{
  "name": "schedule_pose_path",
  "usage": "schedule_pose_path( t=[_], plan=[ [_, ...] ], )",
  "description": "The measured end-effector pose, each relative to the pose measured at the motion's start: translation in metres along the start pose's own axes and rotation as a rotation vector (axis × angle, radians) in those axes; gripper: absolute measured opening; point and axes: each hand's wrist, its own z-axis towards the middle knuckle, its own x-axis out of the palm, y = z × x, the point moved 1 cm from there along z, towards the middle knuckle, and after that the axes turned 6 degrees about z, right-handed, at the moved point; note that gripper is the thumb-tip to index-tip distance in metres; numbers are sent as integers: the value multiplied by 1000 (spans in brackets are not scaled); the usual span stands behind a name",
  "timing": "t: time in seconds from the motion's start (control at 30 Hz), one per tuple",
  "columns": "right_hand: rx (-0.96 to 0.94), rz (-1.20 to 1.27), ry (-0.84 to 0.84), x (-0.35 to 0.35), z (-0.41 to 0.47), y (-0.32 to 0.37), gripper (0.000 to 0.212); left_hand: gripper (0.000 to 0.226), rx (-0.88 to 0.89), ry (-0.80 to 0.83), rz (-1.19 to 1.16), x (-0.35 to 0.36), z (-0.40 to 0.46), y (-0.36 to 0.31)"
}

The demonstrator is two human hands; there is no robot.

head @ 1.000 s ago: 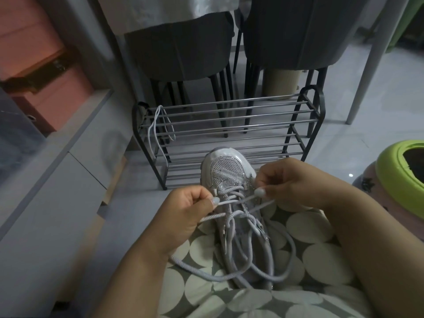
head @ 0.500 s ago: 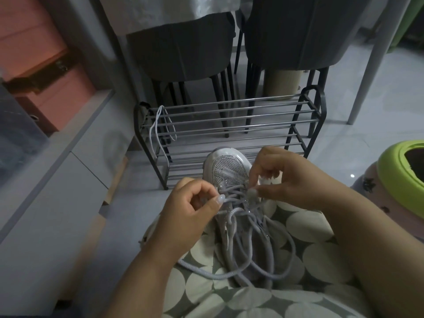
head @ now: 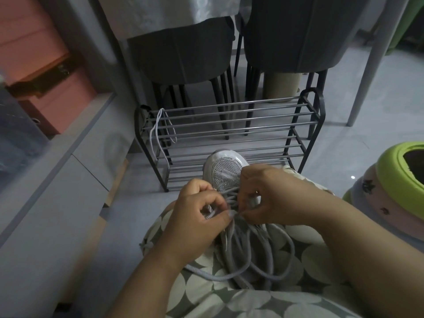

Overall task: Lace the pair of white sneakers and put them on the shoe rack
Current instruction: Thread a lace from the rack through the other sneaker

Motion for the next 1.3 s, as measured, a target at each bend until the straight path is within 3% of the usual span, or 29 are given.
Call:
schedule_pose_path(
  t=[0.4,0.6,0.83,1.03,1.3],
  plan=[
    [-37,-127,-5,1,-1,7,9,15,0,-48,-10,4,0,-1],
    [15,-40,-7,-5,-3,1,15,15,-12,-49,-32,2,-2,-1],
    [-9,-93,4,-1,-1,4,7,20,-7,-44,-4,4,-1,0],
    [53,-45,-7,-9,-7,-11,8,11,-30,-69,-35,-5,-3,3],
    [-7,-40,-30,-9,-6,-9,12,12,33,-34,121,-1,-4,-1]
  ],
)
